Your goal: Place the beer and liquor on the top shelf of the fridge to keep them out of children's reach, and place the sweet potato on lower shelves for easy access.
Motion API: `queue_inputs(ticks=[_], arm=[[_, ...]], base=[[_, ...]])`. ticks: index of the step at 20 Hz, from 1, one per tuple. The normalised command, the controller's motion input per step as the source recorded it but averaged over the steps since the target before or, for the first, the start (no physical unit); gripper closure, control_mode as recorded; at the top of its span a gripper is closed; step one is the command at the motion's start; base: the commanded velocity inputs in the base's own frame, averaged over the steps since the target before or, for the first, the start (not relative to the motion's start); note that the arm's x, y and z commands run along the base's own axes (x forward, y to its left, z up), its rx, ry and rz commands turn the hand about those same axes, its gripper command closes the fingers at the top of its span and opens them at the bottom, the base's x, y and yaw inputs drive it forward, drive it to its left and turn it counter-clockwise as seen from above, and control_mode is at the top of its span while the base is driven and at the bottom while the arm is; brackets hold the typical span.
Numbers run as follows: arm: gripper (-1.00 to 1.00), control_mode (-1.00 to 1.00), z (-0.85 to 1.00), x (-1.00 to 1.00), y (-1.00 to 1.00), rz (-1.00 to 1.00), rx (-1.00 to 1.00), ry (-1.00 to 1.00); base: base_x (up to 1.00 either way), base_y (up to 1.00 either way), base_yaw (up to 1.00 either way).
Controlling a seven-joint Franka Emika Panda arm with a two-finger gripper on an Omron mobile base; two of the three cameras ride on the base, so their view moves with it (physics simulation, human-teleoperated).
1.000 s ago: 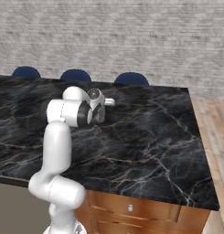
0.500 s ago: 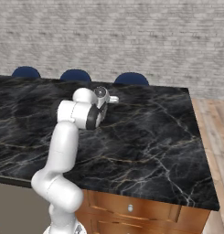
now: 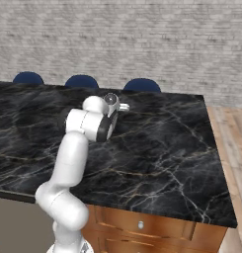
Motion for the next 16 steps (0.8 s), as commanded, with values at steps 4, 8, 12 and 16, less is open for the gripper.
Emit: queue_inputs(ticks=[4,8,12,16], arm=[[1.0,-1.0,0.17,-0.07,0.1,0.17,0.0,0.01],[1.0,-1.0,0.97,-0.48,0.01,0.18,-0.05,0.0],[1.0,-1.0,1.0,-0.93,0.0,0.13,-0.17,0.0],[1.0,-1.0,1.0,-1.0,-0.07,0.07,-0.19,0.0]], base=[[0.0,0.0,0.0],[0.0,0.0,0.0],[0.0,0.0,0.0],[0.0,0.0,0.0]])
